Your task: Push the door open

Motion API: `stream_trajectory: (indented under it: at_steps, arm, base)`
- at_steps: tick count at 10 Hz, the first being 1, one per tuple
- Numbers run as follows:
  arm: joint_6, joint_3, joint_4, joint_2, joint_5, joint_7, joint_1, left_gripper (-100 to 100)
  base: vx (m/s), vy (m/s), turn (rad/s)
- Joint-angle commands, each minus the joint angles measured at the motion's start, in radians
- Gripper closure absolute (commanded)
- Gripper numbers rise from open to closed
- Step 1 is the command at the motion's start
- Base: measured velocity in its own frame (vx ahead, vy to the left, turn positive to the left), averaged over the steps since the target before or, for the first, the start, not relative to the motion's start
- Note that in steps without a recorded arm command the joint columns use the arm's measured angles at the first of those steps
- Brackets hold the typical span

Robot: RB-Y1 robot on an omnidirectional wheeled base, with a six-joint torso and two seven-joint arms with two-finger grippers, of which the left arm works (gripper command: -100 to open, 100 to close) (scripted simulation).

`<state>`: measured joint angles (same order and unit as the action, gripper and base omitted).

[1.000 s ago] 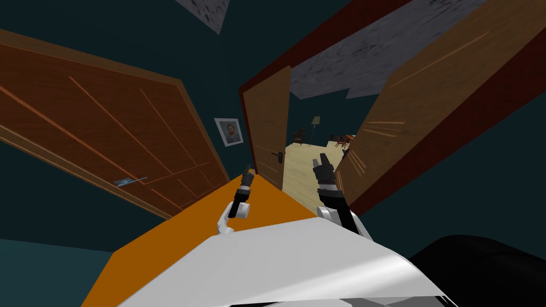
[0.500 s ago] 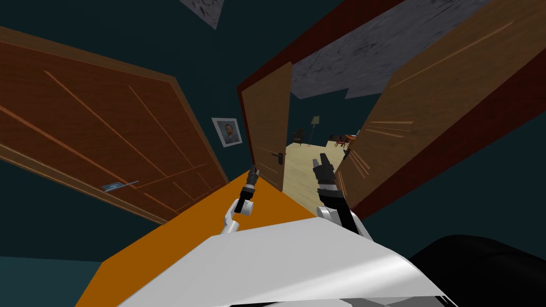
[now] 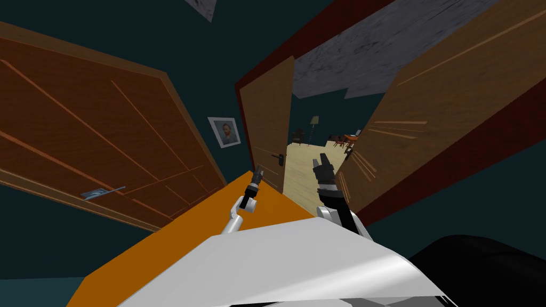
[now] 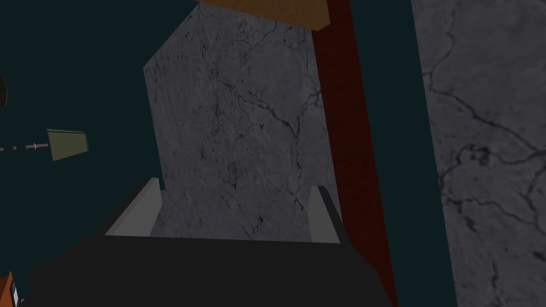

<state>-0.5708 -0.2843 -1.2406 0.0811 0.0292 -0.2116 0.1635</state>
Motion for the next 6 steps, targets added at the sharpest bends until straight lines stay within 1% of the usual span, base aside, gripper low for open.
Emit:
stream_trajectory:
  at_steps: [1, 4, 6]
  arm:
    - [-0.005, -0.007, 0.037, -0.003, -0.001, -0.002, 0.015, -100]
    - [-0.010, -0.039, 0.138, -0.010, -0.006, -0.016, 0.078, -100]
    - [-0.013, -0.060, 0.205, -0.014, -0.009, -0.026, 0.120, -100]
  base:
    - [0.057, 0.021, -0.011]
    - [0.063, 0.027, -0.028]
    - [0.104, 0.032, -0.029]
